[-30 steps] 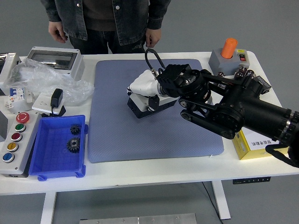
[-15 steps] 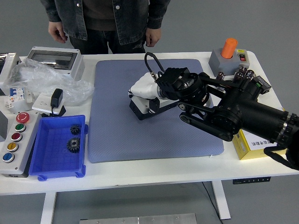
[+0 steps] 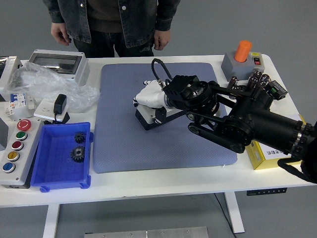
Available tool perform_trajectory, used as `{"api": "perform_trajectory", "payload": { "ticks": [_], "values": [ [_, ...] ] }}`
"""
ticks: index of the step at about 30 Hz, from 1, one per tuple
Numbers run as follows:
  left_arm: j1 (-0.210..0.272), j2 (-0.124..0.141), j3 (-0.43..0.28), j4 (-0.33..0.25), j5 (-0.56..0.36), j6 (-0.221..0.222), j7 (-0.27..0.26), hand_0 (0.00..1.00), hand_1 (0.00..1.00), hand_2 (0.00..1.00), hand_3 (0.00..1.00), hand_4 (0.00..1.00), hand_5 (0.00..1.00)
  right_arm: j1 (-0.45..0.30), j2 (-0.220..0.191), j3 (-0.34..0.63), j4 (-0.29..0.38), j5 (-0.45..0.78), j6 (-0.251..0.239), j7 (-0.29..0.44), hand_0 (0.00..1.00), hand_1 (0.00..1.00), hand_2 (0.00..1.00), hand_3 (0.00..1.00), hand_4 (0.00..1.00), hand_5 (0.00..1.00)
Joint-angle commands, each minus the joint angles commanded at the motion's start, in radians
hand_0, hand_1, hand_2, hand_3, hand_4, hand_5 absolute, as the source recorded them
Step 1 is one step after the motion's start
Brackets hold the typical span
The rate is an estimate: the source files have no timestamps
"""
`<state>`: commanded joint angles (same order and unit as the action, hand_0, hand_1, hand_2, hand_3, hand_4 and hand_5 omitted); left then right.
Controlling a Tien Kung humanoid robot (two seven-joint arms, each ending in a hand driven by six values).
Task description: Pick up the button,place it on the desk,press the button,press the button
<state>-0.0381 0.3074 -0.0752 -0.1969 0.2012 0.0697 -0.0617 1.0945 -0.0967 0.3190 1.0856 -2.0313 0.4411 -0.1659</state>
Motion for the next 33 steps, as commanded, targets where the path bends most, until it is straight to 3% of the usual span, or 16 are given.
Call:
{"api": "perform_trajectory", "payload": {
  "ticks": [12, 20, 24, 30, 33],
  "values": [
    [0.001, 0.001, 0.002, 0.0, -0.001, -0.006, -0.002, 0.585, 0.623, 0.604, 0.609, 0.569, 0.442, 0.014, 0.02, -0.044, -0.009, 0.145, 0.018, -0.13, 0.998, 0.622, 0.7, 0.648, 0.564, 0.002],
    [0.0, 0.002, 0.002, 0.0, 0.003, -0.009, -0.005, 0.586, 0.623, 0.603, 0.609, 0.571, 0.443, 0.05, 0.065, -0.079, -0.031, 0.296, 0.049, -0.278, 0.998, 0.618, 0.698, 0.648, 0.582, 0.002],
    [-0.002, 0.002, 0.001, -0.001, 0.007, -0.011, -0.006, 0.586, 0.623, 0.604, 0.61, 0.571, 0.443, 0.072, 0.097, -0.102, -0.059, 0.378, 0.018, -0.354, 0.998, 0.615, 0.696, 0.646, 0.608, 0.002],
    [-0.003, 0.003, 0.002, -0.001, 0.009, -0.013, -0.007, 0.585, 0.621, 0.604, 0.61, 0.573, 0.445, 0.102, 0.097, -0.139, -0.125, 0.47, -0.069, -0.468, 0.998, 0.611, 0.694, 0.643, 0.634, 0.002],
    [-0.002, 0.003, 0.005, -0.001, 0.007, -0.012, -0.007, 0.585, 0.621, 0.604, 0.61, 0.573, 0.445, 0.111, 0.097, -0.156, -0.163, 0.503, -0.124, -0.48, 0.998, 0.611, 0.694, 0.643, 0.634, 0.002]
  ]
}}
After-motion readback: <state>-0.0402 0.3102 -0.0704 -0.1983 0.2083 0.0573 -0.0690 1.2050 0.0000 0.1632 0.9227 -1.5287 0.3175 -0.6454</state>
